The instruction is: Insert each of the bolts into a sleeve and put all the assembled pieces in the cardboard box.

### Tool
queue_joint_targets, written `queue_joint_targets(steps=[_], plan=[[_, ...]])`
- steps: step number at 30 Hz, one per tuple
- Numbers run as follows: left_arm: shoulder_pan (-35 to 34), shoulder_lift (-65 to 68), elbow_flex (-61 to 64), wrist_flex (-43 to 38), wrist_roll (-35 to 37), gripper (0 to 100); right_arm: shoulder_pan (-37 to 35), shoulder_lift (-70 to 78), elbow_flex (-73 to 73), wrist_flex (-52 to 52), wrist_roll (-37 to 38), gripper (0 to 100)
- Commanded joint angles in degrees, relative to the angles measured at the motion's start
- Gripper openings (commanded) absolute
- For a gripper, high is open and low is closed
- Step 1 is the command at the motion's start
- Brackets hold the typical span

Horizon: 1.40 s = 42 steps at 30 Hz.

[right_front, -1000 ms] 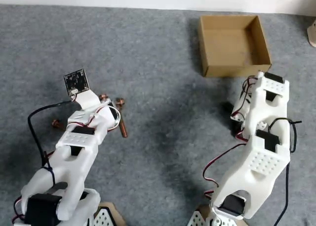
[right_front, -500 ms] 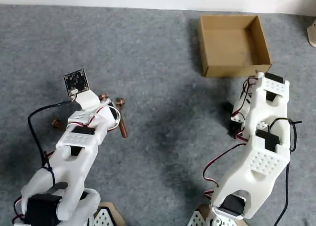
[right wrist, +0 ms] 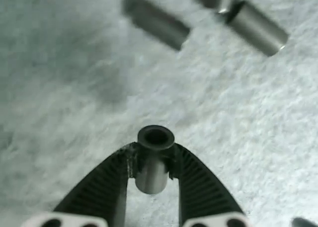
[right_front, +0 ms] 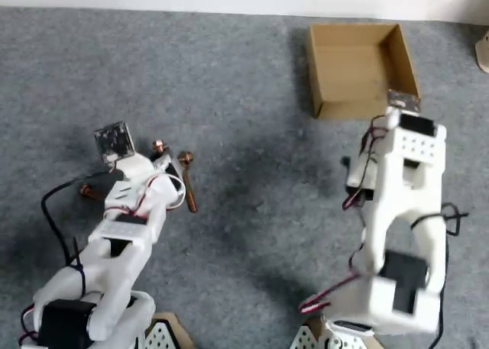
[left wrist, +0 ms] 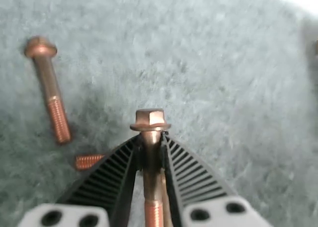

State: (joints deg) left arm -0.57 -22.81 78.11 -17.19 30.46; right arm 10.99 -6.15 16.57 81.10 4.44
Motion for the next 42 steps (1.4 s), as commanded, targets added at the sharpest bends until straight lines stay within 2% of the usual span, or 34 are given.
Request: queue_joint_targets(steps=[1,11,21,25,29,38,42], plan=[[0.22,-0.22,0.84,-7.56,0.35,0,-3.91,-11.56,4.97,-2.51,0.70,0.5],[2.07,-0.22,1.27,-8.00,0.35,0,-11.03,-31.25,27.47,-20.00,0.70,0.5],[2.24,-0.22,1.27,-8.35,0.44,0,-17.54,-44.70,45.93,-38.90,0.70,0.5],[2.24,-0.31,1.19,-8.35,0.79,0,-20.88,-49.36,50.42,-42.77,-4.84,0.5],[2.24,-0.31,0.92,-8.35,0.79,0,-25.98,-53.14,55.52,-48.75,-6.42,0.5],[3.12,-0.31,0.92,-8.35,0.79,0,-37.49,-63.60,77.93,-77.41,-6.15,0.5],[3.38,-0.31,0.92,-8.35,0.79,0,-41.36,-67.91,86.55,-84.26,-6.07,0.5]])
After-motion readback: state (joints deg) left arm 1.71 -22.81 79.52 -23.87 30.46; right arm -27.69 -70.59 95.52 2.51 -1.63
